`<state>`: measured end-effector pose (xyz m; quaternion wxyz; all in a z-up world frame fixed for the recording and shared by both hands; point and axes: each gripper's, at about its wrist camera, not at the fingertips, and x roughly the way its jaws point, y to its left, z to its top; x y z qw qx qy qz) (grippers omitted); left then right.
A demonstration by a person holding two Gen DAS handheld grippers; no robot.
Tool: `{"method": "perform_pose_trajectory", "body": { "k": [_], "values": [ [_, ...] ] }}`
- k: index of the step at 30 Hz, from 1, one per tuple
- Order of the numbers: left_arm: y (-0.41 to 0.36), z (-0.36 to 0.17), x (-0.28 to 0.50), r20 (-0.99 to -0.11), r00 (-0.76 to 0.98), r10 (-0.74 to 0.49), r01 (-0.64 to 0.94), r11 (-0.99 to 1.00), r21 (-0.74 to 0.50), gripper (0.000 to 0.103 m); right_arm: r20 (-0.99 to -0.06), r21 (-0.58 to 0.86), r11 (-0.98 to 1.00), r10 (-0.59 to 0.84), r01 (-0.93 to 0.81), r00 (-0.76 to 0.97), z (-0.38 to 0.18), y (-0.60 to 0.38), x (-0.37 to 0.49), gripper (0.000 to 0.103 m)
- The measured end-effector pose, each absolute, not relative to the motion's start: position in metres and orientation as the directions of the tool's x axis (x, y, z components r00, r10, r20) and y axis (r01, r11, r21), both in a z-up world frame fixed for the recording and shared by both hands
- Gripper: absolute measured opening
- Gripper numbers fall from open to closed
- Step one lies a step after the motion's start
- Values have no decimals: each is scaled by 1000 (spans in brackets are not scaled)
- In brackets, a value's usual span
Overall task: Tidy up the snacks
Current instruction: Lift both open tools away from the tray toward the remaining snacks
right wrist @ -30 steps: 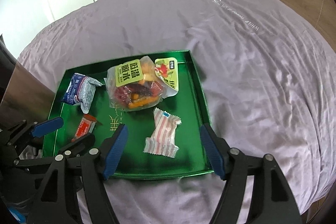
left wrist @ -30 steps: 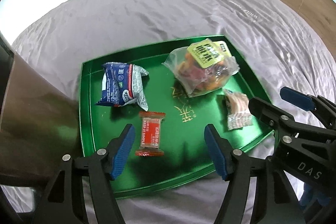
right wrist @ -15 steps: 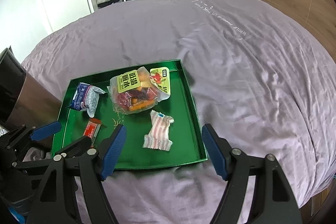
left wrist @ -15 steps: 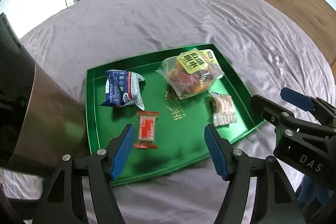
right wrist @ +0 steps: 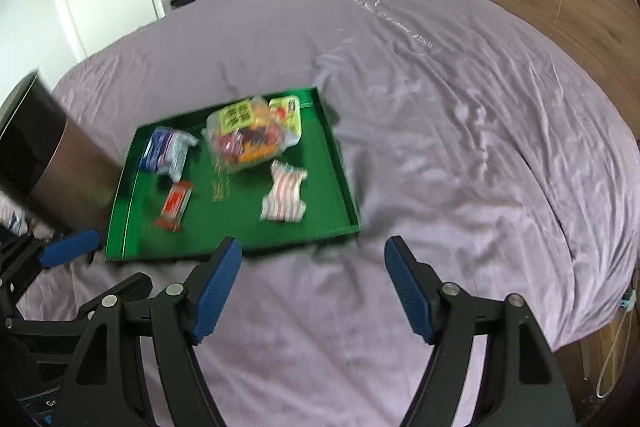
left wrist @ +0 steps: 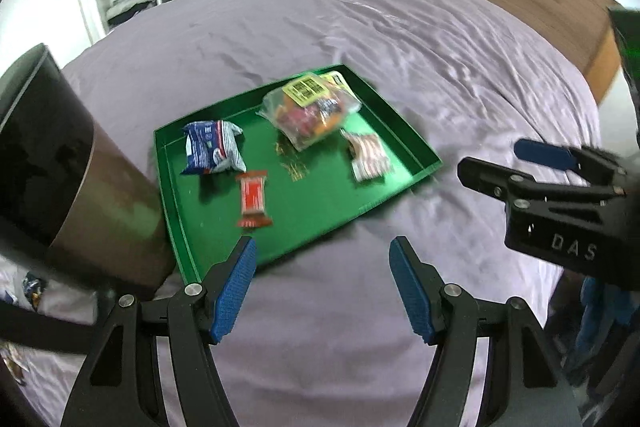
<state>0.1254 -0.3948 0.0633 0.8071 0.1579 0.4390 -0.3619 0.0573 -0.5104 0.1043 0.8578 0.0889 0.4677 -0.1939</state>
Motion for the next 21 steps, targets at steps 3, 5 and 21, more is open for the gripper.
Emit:
{"method": "perform_pose_trajectory", "body": {
  "k": [3, 5, 21],
  "values": [
    [-380, 65, 112, -828, 333, -451, 748, 661, -59, 63, -857, -40, 913, -241, 406, 456, 106, -492, 44, 103],
    [-366, 66, 102, -833, 321, -450, 761, 646, -56, 63, -868, -48, 916, -236, 399, 436, 106, -477, 37, 103],
    [-234, 56, 101, -883, 318, -346, 693, 720, -32, 63, -942, -39, 977, -106, 209, 320, 84, -343, 21, 103]
  ]
}}
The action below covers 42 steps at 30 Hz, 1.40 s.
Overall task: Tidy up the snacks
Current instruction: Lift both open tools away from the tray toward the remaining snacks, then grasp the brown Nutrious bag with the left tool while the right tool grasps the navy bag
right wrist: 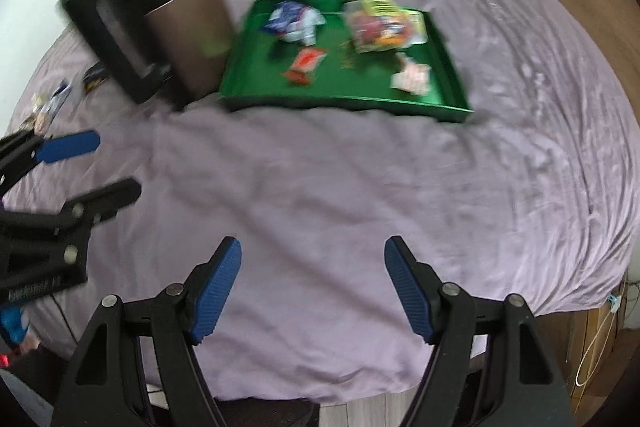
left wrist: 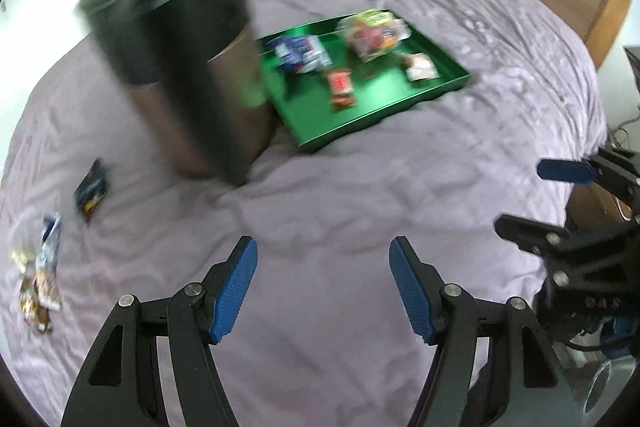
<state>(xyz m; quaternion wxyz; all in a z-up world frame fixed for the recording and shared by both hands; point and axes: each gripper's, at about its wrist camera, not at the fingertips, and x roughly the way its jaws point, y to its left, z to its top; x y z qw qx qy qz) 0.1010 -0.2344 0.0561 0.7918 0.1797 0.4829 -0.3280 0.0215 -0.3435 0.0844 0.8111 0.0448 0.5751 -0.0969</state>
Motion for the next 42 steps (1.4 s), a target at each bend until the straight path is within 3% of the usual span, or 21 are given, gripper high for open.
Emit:
{"method": "perform_pose_trajectory", "body": {
  "k": [23, 42],
  "values": [
    [-13, 51, 171, -894, 442, -71, 283, 957, 64, 63, -952, 35, 958, 119, -286, 282, 82, -139, 113, 103],
    [110, 56, 208, -873, 477, 99, 47, 989, 138, 63, -936, 6, 919, 143, -395, 320, 94, -68, 190, 103]
  ]
}}
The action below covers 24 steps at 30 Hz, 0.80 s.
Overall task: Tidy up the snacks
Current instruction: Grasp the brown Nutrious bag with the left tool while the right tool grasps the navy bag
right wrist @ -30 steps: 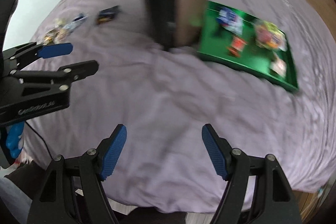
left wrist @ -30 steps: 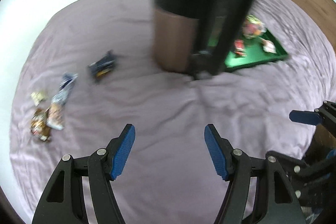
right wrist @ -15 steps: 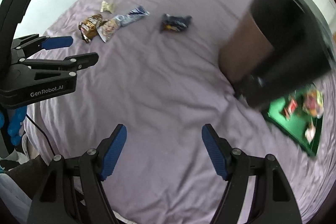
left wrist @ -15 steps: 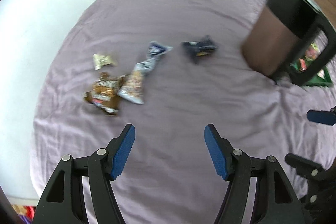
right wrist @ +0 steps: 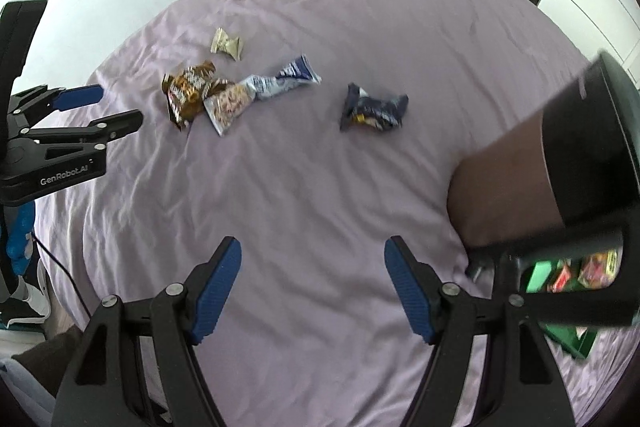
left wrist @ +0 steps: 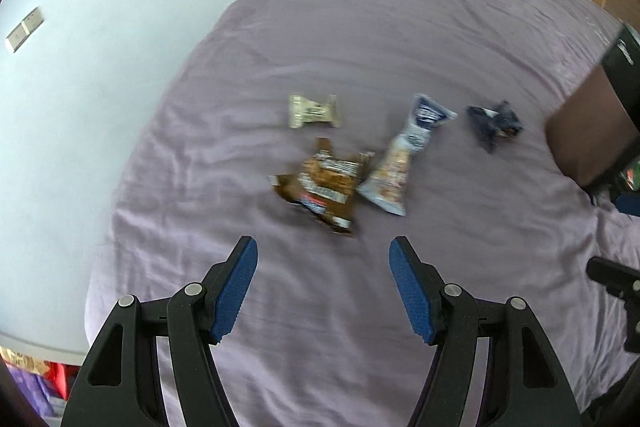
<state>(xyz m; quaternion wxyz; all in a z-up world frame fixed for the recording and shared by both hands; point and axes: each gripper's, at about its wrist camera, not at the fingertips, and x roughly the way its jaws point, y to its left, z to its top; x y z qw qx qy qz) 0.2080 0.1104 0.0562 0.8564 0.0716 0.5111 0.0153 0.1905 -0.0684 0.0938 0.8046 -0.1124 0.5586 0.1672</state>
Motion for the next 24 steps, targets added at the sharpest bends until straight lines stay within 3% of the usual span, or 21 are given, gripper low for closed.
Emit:
{"method": "perform_pose_trajectory", "body": {
  "k": [11, 24],
  "values": [
    [173, 48, 232, -862, 479, 164, -53, 986, 158, 63, -914, 67, 934, 199, -351, 354, 92, -47, 245, 103],
    [144, 24, 264, -864, 501, 47, 175, 972, 155, 68, -924, 30, 977, 107, -209, 367, 58, -76, 296, 103]
  ]
}}
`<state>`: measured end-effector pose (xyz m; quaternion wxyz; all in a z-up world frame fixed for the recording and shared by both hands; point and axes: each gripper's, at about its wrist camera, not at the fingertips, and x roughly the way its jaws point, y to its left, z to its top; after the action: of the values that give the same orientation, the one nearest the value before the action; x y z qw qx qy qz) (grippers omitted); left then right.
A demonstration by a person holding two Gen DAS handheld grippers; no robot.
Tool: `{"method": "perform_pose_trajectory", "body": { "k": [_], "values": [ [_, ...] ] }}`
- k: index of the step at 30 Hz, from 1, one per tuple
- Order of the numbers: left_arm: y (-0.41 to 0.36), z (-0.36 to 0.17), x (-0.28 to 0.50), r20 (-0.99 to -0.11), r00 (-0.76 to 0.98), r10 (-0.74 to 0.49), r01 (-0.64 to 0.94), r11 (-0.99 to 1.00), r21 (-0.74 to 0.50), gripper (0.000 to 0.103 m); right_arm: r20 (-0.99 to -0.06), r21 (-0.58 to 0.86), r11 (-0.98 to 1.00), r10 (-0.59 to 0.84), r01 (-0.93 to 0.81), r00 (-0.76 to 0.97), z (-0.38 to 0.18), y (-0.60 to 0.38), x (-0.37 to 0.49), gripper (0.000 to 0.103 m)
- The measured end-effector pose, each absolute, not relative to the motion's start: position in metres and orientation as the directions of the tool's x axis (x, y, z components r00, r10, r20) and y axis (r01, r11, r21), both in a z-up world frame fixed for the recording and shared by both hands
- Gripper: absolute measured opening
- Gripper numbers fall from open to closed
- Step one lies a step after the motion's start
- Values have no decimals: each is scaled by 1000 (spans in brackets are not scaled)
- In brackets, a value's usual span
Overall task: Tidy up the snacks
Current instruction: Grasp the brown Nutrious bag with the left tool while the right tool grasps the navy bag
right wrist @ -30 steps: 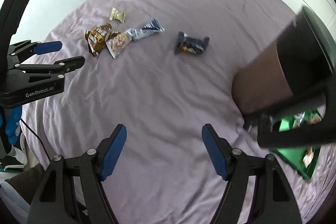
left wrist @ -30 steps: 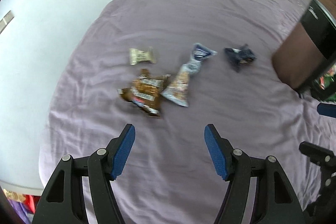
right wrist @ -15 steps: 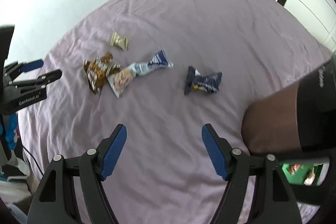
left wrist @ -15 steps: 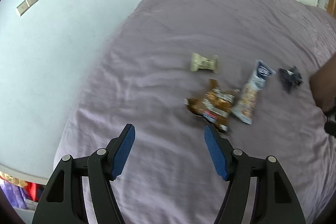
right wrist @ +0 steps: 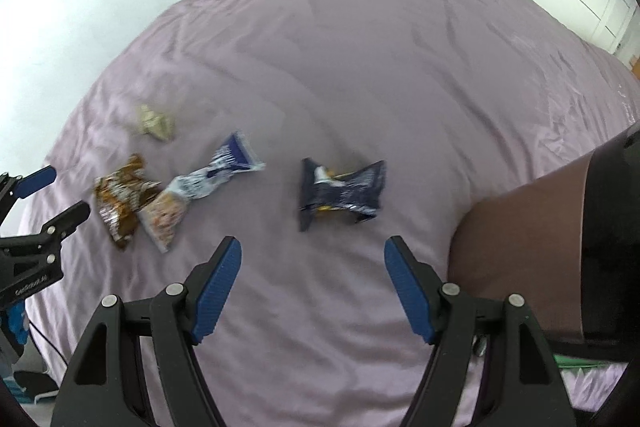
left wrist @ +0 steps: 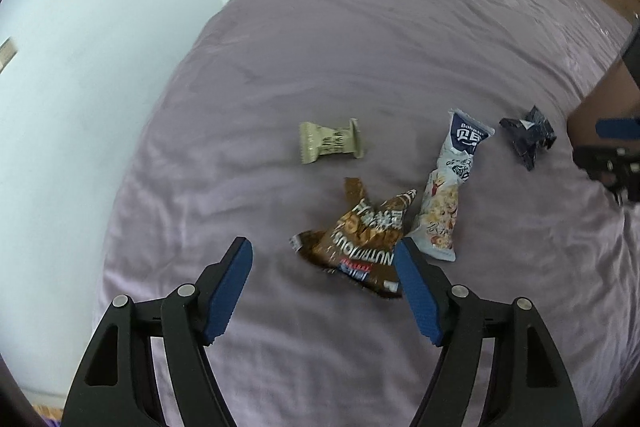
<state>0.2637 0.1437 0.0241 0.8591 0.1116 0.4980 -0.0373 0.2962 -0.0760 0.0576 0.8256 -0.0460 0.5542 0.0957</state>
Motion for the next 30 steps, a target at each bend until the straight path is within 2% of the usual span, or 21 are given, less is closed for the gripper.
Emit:
{"method": "perform_pose_trajectory", "body": {
  "k": [7, 13, 30],
  "values": [
    [134, 7, 278, -873, 486, 46, 232, 956, 180, 68, -935, 24, 977, 98, -214, 341, 39, -84, 314, 103],
    [125, -7, 284, -885, 464, 39, 279, 942, 188, 68, -939, 83, 983, 133, -167, 317, 28, -93, 321, 103],
    [132, -23, 307, -908, 419, 16, 249, 960, 131, 68, -937, 107, 974, 166, -199, 307, 8, -78, 353, 103]
  ]
}}
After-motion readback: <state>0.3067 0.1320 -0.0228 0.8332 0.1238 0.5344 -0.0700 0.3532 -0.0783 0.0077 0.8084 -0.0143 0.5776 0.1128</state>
